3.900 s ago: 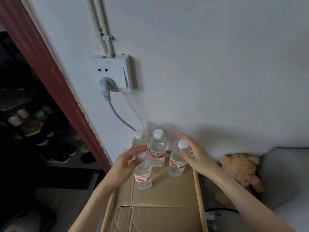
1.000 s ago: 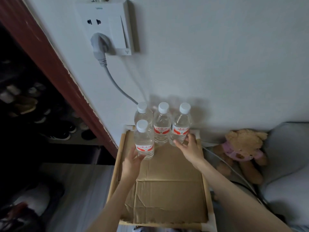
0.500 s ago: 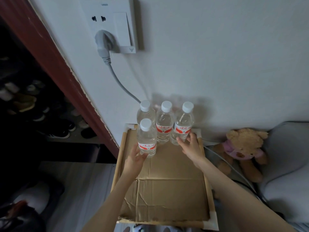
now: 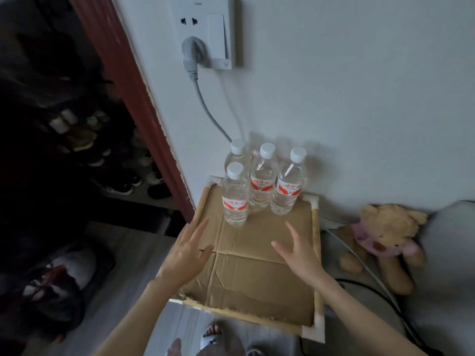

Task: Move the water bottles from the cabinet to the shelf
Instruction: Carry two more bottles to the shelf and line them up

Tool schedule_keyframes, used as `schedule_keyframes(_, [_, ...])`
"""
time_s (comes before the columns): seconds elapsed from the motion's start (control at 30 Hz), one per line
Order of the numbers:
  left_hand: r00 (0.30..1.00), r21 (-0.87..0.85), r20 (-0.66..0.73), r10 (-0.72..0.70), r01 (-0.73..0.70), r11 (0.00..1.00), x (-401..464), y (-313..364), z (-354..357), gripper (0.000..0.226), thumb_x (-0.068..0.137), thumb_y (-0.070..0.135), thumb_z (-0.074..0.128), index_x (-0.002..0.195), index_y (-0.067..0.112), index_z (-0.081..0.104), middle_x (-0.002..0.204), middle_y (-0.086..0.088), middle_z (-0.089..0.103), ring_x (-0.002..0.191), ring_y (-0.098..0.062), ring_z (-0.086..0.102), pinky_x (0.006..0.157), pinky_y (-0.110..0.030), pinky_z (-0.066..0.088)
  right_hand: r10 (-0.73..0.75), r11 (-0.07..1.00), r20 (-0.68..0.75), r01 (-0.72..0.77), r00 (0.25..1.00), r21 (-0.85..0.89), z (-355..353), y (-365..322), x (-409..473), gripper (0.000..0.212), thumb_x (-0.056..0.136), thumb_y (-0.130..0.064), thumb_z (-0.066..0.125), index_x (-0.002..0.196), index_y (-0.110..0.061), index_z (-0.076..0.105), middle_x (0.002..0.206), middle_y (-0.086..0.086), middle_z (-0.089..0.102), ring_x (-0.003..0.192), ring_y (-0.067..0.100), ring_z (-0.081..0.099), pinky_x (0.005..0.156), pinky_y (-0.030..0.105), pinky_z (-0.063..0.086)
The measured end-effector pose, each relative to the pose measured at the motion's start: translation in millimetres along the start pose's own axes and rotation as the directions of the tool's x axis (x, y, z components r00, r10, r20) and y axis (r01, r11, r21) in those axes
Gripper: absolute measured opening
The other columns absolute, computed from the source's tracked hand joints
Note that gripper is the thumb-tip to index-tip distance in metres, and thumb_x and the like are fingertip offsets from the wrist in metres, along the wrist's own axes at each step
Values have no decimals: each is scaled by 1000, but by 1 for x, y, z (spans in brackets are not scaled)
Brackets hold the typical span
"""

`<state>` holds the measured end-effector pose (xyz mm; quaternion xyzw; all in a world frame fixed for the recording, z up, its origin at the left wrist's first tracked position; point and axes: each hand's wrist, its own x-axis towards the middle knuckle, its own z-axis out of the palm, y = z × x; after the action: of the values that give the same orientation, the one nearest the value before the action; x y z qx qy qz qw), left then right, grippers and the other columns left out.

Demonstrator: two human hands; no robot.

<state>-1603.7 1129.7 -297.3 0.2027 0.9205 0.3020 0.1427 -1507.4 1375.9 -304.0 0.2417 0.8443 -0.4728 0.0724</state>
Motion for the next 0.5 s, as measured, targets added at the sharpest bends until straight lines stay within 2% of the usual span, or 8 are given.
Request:
schedule_keyframes(0.07, [998,167,-65,-24,34,985,-26,-11,-3,68,84,55,31,145,29,17,153,-9,21,142,-28,15,116,-41,17,-79,992,116,90,990,-85,-1,-1,-8,73,89,-44,51,147,-28,10,156,-3,11,143,15,14,114,35,19])
schedule_keyframes(0.13, [993,306,-103,-53,83,948,-58,-19,-2,66,82,59,19,144,38,7,153,-7,24,143,-27,15,115,-47,21,-177,950,208,222,962,-218,2,-4,-16,73,89,-48,49,146,-33,7,157,-2,8,144,17,11,116,39,20])
schedule_keyframes(0.2, [977,309,-168,-132,179,934,-99,-20,-3,63,82,58,22,141,40,12,150,-10,30,140,-31,22,112,-51,26,-271,864,276,360,922,-353,10,-13,-25,73,88,-51,48,146,-33,7,157,0,9,143,22,14,115,43,22])
schedule_keyframes(0.3, [932,283,-275,-235,312,907,-165,-19,-8,60,82,54,28,138,32,26,144,-17,38,134,-39,33,103,-53,34,-413,681,373,554,830,-478,33,-36,-45,74,89,-53,44,147,-29,7,157,2,10,142,24,17,115,42,19])
schedule_keyframes(0.37, [877,239,-355,-323,420,875,-209,-25,-13,62,82,53,31,138,29,31,144,-17,39,133,-39,35,102,-53,34,-481,566,449,657,753,-497,52,-58,-60,73,89,-55,41,147,-27,6,157,0,8,143,20,12,117,39,13])
schedule_keyframes(0.5, [680,66,-497,-539,649,758,-310,-40,-17,66,81,57,28,140,28,33,148,-12,33,139,-34,26,107,-50,29,-565,410,594,819,573,-401,108,-106,-102,77,82,-66,27,147,-26,12,157,0,10,144,18,12,115,37,12])
